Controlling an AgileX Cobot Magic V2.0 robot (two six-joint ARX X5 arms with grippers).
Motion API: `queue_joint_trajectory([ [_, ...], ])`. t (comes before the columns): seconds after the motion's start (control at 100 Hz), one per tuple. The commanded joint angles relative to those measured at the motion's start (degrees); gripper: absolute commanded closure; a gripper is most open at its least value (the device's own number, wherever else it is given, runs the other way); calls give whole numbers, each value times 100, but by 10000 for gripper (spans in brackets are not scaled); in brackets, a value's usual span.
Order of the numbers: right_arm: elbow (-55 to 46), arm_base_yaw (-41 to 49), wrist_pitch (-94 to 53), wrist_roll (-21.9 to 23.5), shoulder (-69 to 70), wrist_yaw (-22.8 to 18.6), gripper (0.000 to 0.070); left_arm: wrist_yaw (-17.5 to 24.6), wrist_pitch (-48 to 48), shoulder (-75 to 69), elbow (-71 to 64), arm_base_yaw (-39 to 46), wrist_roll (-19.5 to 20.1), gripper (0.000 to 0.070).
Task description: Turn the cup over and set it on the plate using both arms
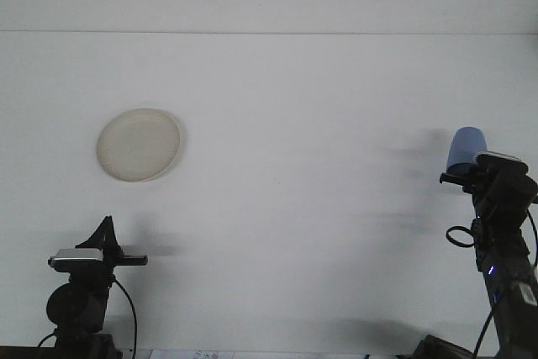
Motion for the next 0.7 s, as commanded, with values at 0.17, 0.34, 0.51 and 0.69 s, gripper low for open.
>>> queue_joint_trajectory([
  [0.17,1220,1091,-2898,522,-1108,-42,700,-7,74,-9,-111,7,-26,685],
  [0.34,2444,2326,-5106,573,-990,-247,700,-7,74,-7,-111,7,-26,685],
  [0.51,3224,3657,-6767,684,-446,-833,700,-7,72,-9,-111,7,-26,685],
  [0.69,3536,4962,-7423,743,238,-863,700,-7,74,-9,-111,7,-26,685],
])
